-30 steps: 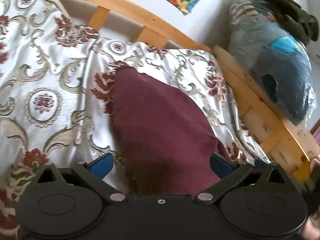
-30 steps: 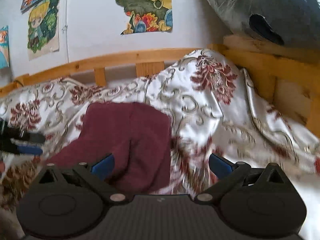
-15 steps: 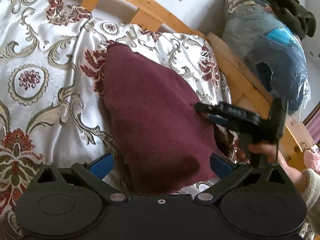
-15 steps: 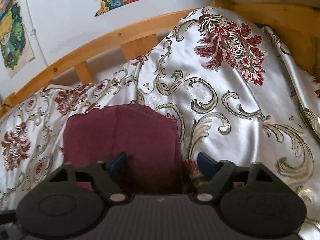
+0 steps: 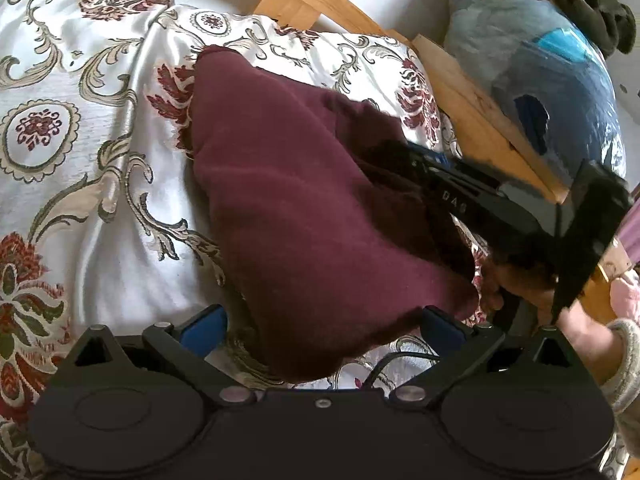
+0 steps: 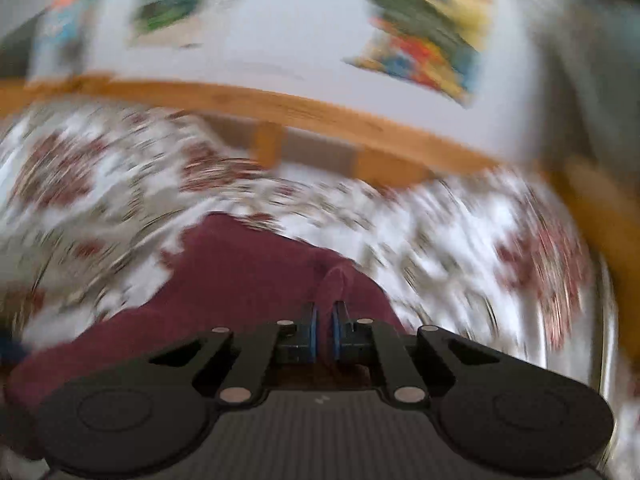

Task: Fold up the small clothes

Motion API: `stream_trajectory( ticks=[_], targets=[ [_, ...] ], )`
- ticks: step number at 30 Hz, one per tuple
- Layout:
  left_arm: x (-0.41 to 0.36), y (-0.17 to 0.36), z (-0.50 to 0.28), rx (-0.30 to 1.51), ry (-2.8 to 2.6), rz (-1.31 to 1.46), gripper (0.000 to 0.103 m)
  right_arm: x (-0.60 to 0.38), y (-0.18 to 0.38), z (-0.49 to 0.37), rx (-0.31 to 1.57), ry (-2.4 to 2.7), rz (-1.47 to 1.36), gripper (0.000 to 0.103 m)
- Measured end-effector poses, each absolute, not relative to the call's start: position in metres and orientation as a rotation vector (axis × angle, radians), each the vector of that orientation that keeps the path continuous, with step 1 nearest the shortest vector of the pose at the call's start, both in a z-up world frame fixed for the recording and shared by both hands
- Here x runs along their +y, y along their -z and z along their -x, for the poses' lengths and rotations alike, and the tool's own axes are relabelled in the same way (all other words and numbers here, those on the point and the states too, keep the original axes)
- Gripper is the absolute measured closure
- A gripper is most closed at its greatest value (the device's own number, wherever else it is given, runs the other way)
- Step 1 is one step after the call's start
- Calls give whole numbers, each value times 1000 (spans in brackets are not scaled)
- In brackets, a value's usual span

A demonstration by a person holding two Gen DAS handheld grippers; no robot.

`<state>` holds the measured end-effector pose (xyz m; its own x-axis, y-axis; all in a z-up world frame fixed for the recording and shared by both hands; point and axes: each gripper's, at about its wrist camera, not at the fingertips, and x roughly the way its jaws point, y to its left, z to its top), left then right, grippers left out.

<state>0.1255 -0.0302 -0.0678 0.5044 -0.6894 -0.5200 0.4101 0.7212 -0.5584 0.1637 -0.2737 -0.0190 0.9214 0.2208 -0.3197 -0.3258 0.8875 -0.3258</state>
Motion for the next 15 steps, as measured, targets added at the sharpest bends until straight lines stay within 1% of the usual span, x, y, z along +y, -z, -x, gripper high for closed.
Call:
stream_trajectory(
  ticks=[2, 5, 10, 15],
  targets=[
    [-33, 69, -125, 798, 692, 376, 1, -260, 16, -161, 245, -317, 461, 94],
    [-36, 69, -124, 794, 699, 353, 1, -261, 11, -173, 243, -279, 459, 94],
    [-36, 69, -125, 798, 700, 352, 1, -302, 6, -206, 331, -164, 264, 94],
    [-32, 67, -126, 789, 728, 397, 1, -334, 23, -218, 429, -145, 120, 94]
  ],
)
